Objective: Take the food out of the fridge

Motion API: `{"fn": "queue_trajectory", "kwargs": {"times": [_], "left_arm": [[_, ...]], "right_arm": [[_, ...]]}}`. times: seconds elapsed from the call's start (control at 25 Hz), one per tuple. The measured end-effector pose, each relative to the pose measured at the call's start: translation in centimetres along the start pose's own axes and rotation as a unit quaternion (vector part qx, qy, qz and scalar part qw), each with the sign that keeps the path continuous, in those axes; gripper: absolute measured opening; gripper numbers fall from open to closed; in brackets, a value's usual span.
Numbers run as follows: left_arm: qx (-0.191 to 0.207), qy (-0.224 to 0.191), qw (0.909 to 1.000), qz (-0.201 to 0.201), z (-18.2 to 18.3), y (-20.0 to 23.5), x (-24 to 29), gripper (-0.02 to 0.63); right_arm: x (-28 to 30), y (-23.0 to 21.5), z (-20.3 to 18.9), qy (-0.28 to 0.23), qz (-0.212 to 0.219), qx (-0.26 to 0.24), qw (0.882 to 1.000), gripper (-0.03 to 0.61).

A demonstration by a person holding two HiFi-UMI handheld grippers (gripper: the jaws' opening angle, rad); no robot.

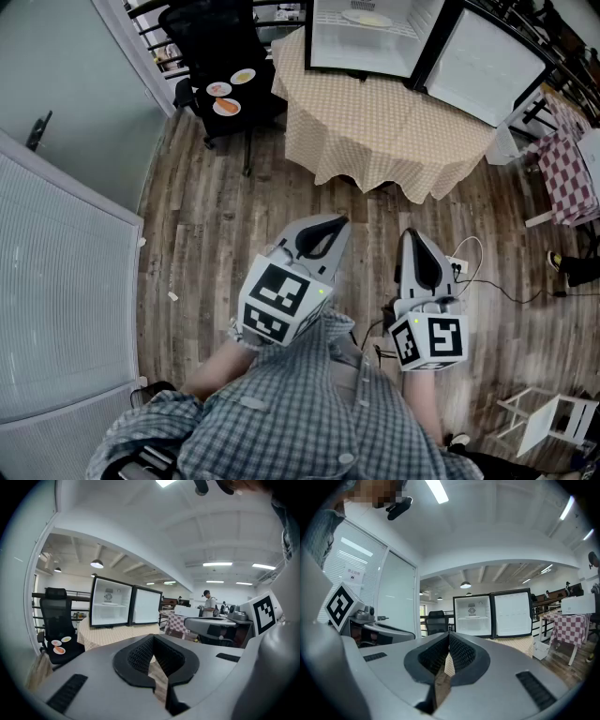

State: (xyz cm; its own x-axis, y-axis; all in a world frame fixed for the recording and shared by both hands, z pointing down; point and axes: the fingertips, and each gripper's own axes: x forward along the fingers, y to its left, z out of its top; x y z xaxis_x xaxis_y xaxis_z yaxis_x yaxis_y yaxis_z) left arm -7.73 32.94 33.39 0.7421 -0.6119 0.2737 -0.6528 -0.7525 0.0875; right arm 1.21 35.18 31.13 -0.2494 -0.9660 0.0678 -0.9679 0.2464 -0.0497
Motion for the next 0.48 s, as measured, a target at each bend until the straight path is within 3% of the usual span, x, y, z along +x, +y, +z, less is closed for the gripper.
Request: {"fn": "queue_trajectory", "kwargs": {"times": [0.48], "left_arm": [[-0.002, 0.0, 1.0, -0.005, 0.12, 0.33, -0.56, 0.006]], "right_arm": [[0.11, 0.56, 0.0, 0.007, 0.002, 0.013, 1.0, 0.009]]}}
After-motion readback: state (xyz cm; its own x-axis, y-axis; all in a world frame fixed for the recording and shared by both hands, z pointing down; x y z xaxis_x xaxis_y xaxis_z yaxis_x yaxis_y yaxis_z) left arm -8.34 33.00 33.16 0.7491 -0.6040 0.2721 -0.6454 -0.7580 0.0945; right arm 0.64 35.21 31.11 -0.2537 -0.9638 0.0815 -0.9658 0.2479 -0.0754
